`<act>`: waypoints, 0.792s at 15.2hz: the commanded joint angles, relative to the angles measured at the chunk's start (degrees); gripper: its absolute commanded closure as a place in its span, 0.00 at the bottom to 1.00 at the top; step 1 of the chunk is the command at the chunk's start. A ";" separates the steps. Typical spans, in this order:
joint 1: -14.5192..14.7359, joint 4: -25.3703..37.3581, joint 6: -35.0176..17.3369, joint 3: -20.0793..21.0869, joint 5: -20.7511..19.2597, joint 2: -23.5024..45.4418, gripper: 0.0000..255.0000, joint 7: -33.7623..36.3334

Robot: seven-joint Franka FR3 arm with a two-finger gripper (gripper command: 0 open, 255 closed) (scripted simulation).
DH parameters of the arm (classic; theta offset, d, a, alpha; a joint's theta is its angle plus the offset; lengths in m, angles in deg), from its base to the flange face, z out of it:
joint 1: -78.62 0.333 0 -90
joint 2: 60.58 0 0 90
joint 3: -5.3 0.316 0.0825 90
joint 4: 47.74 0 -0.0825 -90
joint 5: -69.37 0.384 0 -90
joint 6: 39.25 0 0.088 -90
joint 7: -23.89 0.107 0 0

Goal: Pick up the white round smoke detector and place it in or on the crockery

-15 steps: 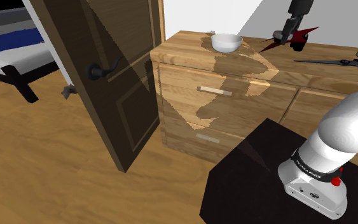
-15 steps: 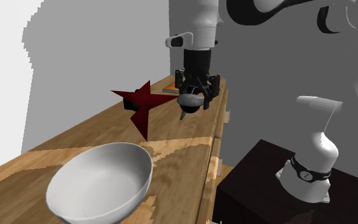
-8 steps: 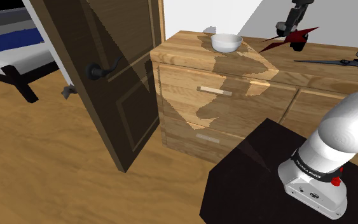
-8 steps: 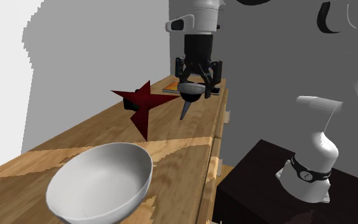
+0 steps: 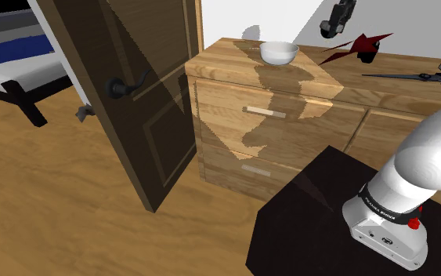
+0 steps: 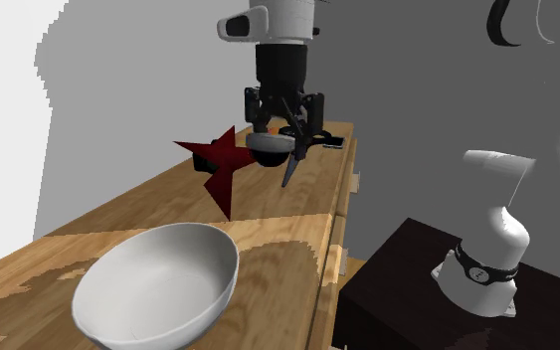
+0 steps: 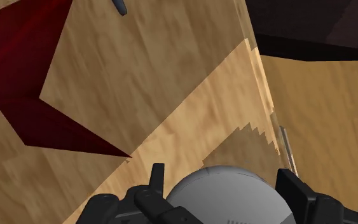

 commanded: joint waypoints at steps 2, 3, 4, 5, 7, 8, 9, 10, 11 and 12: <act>0.90 6.04 0.53 0.03 3.20 6.33 1.00 0.28; 1.05 8.27 0.86 0.07 4.30 8.51 1.00 0.33; 1.13 10.62 1.28 0.13 5.41 10.74 1.00 0.37; 1.13 13.09 1.78 0.20 6.54 13.02 1.00 0.41; 0.87 18.47 3.06 0.44 8.84 17.71 1.00 0.52; 0.60 21.42 3.86 0.60 10.00 20.15 1.00 0.60; 0.24 24.56 4.77 0.79 11.16 22.66 1.00 0.71; -0.23 27.95 5.82 1.02 12.34 25.26 1.00 0.86; -0.83 31.61 7.01 1.30 13.52 27.97 1.00 1.05; -1.56 35.64 8.38 1.63 14.72 30.82 1.00 1.30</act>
